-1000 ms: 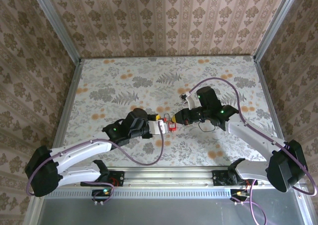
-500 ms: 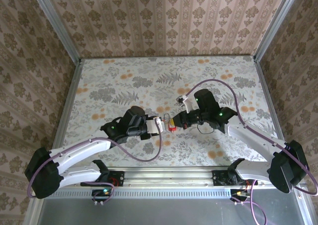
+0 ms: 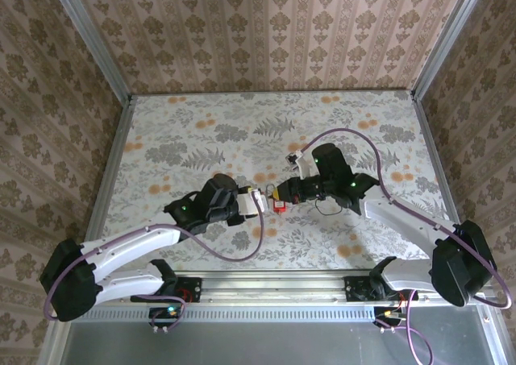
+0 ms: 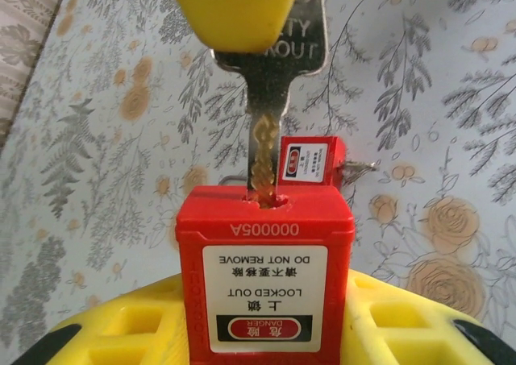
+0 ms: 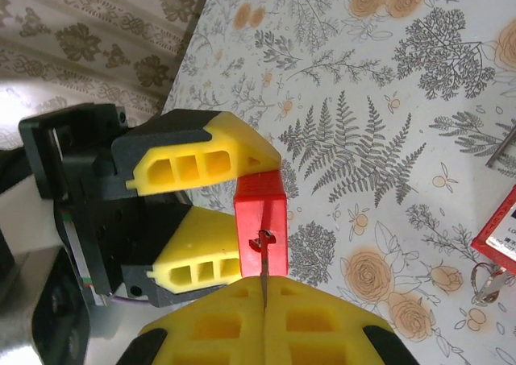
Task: Unlock with the key
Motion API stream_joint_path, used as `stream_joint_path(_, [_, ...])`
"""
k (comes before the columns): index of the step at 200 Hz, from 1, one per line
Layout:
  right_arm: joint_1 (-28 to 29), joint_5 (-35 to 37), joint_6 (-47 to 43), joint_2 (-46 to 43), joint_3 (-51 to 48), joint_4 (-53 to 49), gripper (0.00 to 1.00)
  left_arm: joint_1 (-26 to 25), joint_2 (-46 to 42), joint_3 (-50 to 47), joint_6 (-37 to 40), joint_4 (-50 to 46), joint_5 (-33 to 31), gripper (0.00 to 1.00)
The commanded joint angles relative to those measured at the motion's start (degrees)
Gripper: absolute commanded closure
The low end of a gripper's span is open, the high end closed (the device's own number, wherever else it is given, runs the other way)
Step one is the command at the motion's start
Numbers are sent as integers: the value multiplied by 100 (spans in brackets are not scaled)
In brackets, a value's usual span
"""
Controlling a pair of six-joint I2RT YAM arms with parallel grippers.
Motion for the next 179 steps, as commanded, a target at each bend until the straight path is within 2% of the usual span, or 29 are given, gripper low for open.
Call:
stream_joint_path(1, [153, -475, 446, 298, -20, 338, 100, -390, -258, 171, 359, 1636, 350, 100])
stream_joint_path(25, [157, -613, 462, 428, 95, 341, 100, -459, -289, 162, 364, 1649, 286, 100])
stream_joint_path(64, [157, -609, -350, 468, 192, -13, 100, -213, -460, 267, -211, 1559, 1074, 100])
stream_joint_path(86, [166, -522, -695, 480, 360, -411, 100, -203, -443, 337, -206, 1478, 1103, 100])
stream_joint_path(137, [392, -392, -364, 580, 171, 13, 100, -270, -405, 456, -451, 1844, 1002, 100])
stream_joint_path(179, [532, -348, -187, 554, -113, 556, 100, -215, -403, 646, -829, 1997, 1397, 100])
